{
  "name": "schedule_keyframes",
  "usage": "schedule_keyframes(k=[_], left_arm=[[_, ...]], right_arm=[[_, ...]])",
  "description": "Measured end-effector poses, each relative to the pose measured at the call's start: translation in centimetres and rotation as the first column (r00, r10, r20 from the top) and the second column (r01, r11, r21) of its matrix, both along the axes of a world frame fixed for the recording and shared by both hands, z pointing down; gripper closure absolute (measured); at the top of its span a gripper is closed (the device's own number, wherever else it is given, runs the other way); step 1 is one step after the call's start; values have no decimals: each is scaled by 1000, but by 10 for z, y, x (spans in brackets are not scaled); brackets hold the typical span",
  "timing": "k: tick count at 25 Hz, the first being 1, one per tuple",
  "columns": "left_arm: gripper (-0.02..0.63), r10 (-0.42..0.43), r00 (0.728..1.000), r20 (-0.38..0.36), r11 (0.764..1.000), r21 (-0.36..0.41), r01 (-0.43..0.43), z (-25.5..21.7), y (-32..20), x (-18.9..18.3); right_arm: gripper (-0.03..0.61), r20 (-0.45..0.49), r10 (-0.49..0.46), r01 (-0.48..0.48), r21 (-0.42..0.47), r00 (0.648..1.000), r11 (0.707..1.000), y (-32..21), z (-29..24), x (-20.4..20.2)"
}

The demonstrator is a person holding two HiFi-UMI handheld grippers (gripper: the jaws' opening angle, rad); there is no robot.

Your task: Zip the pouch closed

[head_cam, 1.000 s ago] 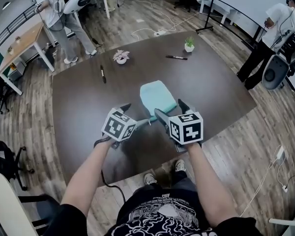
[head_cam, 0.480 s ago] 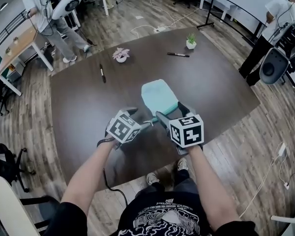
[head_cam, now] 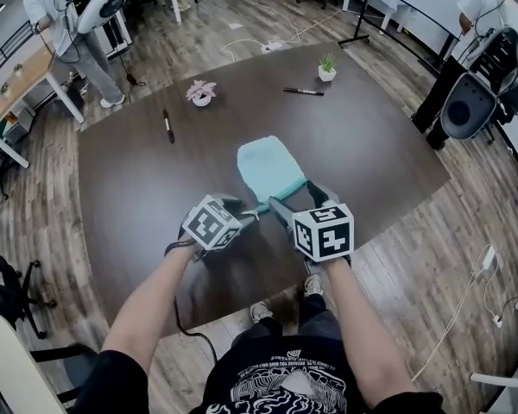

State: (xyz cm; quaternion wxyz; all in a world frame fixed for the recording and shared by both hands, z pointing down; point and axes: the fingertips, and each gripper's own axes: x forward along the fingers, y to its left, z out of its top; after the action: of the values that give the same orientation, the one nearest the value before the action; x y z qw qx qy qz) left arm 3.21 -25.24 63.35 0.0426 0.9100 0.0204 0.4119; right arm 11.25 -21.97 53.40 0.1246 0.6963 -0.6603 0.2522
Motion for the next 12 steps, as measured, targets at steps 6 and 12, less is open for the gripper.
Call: schedule_keyframes(k=[6,12], left_arm=[[507,-8,1000,-8,1000,-5,8,2,0,1],[589,-39,998,-52,994,-102,34,-5,-3,4]], right_arm=[[192,7,6,-6,-15,1000,1000,2,5,3],[196,11,2,-2,-31,1000,1000,-3,8,4]])
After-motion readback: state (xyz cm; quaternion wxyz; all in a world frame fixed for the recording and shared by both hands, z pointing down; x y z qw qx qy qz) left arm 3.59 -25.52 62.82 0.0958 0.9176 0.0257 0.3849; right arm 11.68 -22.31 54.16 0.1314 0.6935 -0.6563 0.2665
